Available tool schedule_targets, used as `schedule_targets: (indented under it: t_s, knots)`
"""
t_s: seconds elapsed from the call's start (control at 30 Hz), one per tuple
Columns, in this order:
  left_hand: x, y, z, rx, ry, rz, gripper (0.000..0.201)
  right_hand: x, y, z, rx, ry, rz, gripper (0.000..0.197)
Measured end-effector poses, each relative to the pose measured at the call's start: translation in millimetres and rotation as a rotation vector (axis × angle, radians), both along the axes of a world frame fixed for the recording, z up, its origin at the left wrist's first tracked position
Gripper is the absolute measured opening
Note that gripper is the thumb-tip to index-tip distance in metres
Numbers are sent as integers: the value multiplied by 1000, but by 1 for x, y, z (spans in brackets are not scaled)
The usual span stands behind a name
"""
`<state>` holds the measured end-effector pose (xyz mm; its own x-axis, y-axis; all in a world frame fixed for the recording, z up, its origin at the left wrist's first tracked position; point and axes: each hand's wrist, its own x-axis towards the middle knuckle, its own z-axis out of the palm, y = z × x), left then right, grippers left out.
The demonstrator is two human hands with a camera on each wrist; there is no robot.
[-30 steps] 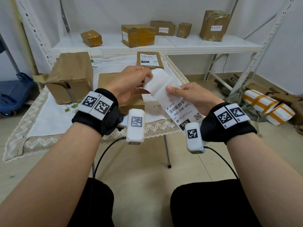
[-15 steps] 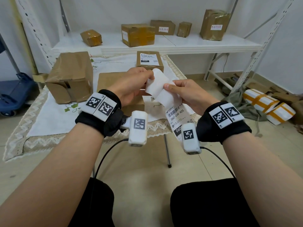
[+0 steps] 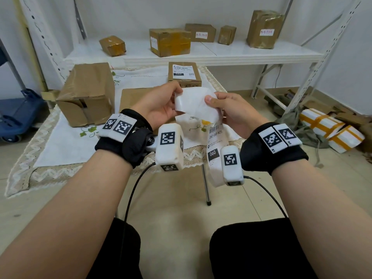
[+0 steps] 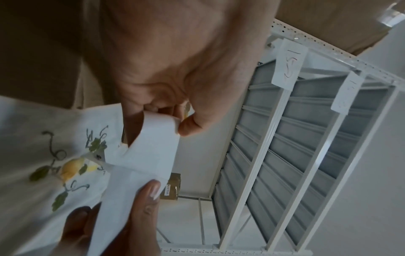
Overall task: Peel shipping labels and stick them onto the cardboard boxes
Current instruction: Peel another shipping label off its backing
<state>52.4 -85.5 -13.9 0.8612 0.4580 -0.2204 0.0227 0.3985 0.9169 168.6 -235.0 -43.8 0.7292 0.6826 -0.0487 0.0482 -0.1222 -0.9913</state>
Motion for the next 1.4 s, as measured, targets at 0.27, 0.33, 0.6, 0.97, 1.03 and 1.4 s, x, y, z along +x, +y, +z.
schedule_targets:
  t_s: [0.27, 0.33, 0.6, 0.97, 1.03, 1.4]
  knots:
    - [5, 6, 2, -115, -28, 53, 11, 0, 1, 2, 50, 47, -49, 35]
    - [5, 7, 2, -128, -38, 73, 11, 0, 1, 3, 53, 51, -61, 36]
    - [-1, 4, 6, -197, -67, 116, 15, -2, 2, 6, 81, 78, -100, 14]
    - [1, 13, 3, -239, -57, 158, 18, 0, 5, 6, 16, 92, -151, 14]
    - [2, 15, 1, -222, -35, 162, 18, -1, 5, 6, 1, 96, -164, 11]
    - [2, 23, -3, -170, 38, 163, 12, 2, 5, 5, -43, 132, -227, 5]
